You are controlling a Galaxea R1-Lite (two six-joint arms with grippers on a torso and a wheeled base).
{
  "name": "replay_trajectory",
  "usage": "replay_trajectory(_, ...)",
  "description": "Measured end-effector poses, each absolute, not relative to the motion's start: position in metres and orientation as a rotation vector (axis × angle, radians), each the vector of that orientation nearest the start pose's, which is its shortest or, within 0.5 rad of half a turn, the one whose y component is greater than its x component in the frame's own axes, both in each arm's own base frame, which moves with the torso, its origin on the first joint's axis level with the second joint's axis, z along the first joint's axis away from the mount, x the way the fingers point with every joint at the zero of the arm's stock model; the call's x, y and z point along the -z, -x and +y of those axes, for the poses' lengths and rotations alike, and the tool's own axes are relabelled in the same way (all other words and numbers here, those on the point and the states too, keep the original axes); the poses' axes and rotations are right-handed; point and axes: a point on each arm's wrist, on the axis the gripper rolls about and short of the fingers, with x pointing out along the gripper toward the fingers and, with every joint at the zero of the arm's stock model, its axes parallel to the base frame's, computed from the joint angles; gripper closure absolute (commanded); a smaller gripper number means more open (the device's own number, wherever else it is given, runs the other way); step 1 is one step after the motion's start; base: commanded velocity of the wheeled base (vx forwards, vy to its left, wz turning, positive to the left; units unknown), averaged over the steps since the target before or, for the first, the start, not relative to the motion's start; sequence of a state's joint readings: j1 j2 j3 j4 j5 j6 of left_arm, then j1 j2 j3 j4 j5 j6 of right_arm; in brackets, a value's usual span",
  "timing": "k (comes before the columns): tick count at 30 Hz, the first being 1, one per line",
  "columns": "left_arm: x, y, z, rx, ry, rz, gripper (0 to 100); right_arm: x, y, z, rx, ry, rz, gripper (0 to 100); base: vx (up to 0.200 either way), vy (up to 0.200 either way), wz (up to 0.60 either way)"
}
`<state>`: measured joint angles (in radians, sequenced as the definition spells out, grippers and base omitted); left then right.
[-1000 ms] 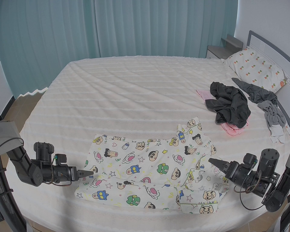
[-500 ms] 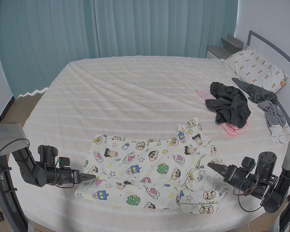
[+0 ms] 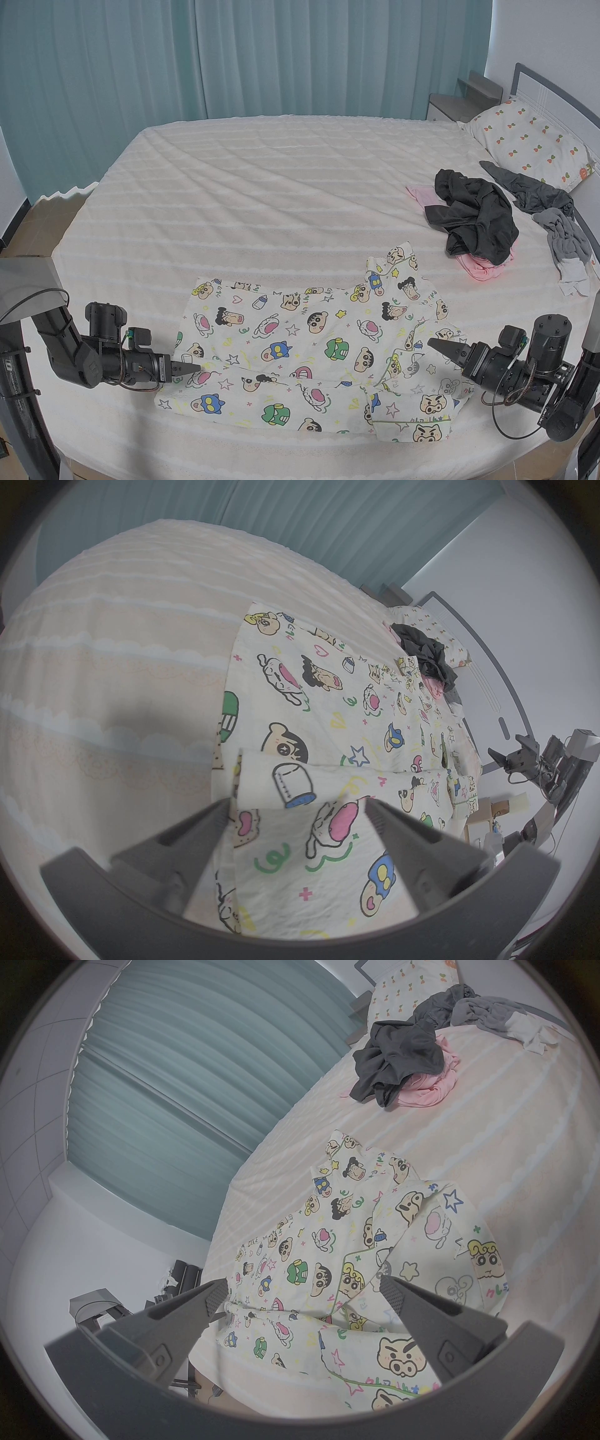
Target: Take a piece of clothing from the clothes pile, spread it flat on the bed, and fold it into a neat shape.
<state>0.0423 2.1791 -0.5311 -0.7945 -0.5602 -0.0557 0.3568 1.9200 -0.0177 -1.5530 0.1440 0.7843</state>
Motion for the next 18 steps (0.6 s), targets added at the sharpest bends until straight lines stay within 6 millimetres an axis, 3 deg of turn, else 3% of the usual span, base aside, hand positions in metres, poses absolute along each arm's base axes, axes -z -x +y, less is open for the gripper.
replay_trajectory(18, 0.0051, -0.2888, 0.0025, 0.454, 0.312, 0.849, 100, -0.0566, -0.1988, 0.0776, -0.333, -0.722, 0.529, 0, 0.0, 0.0, 0.0)
